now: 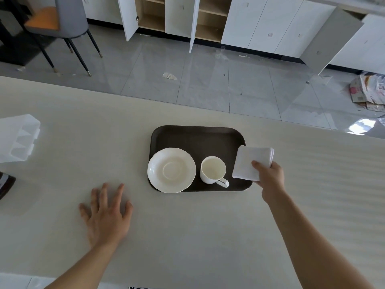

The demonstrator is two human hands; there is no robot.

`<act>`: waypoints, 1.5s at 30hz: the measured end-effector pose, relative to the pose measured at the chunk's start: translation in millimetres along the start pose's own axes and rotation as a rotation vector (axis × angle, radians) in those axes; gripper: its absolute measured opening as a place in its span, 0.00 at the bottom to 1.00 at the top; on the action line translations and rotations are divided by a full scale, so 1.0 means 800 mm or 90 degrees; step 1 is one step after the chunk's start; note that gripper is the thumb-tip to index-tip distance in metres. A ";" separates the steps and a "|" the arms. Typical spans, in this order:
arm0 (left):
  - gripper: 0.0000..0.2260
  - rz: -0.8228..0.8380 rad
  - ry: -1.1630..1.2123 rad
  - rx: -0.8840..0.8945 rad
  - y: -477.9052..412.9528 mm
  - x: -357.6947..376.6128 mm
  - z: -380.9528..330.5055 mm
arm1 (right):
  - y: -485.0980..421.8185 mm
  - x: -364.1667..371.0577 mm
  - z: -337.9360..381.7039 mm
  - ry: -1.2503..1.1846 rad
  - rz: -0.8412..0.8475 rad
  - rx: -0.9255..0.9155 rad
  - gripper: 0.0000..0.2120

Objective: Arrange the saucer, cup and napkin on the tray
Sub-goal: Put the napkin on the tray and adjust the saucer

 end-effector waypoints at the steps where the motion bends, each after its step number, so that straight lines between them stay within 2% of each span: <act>1: 0.28 -0.002 0.001 -0.001 0.000 0.000 0.000 | -0.001 0.007 -0.006 -0.023 0.003 0.024 0.12; 7: 0.28 -0.014 -0.005 0.006 0.001 0.000 0.002 | 0.002 0.032 -0.036 -0.093 0.023 0.108 0.17; 13: 0.28 -0.016 -0.012 0.010 0.000 0.003 0.004 | 0.009 0.040 -0.040 -0.101 0.073 0.119 0.20; 16: 0.28 -0.011 -0.009 0.006 0.000 0.003 0.003 | 0.007 0.028 -0.037 -0.018 0.052 0.085 0.15; 19: 0.28 -0.006 -0.003 0.002 0.000 0.002 0.002 | 0.005 0.010 -0.029 0.048 0.014 0.036 0.03; 22: 0.28 -0.001 0.000 0.000 0.000 0.002 0.002 | 0.005 -0.003 -0.027 0.060 0.003 0.019 0.11; 24: 0.28 0.008 -0.002 -0.003 0.000 0.003 0.003 | 0.009 -0.008 -0.024 0.060 0.006 0.016 0.11; 32: 0.28 0.033 0.002 -0.010 -0.001 -0.002 0.000 | 0.036 -0.029 -0.013 0.139 0.026 -0.050 0.03; 35: 0.28 0.043 0.010 -0.017 -0.001 -0.006 -0.003 | 0.039 -0.030 -0.014 0.145 0.027 -0.076 0.10; 41: 0.27 0.166 -0.007 -0.090 -0.026 -0.011 -0.015 | 0.061 0.005 0.014 0.131 0.094 -0.117 0.05; 45: 0.26 0.164 -0.008 -0.052 -0.044 -0.019 -0.030 | 0.071 0.041 0.065 0.165 0.120 -0.218 0.04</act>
Point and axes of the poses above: each hand's wrist, its own y-axis away from the middle knuckle, its own x-axis out of the palm, z = x × y, the point moved 7 cm from there along -y, towards the middle knuckle, and after that the axes turned 9 degrees about -z, right-handed, at the moved point
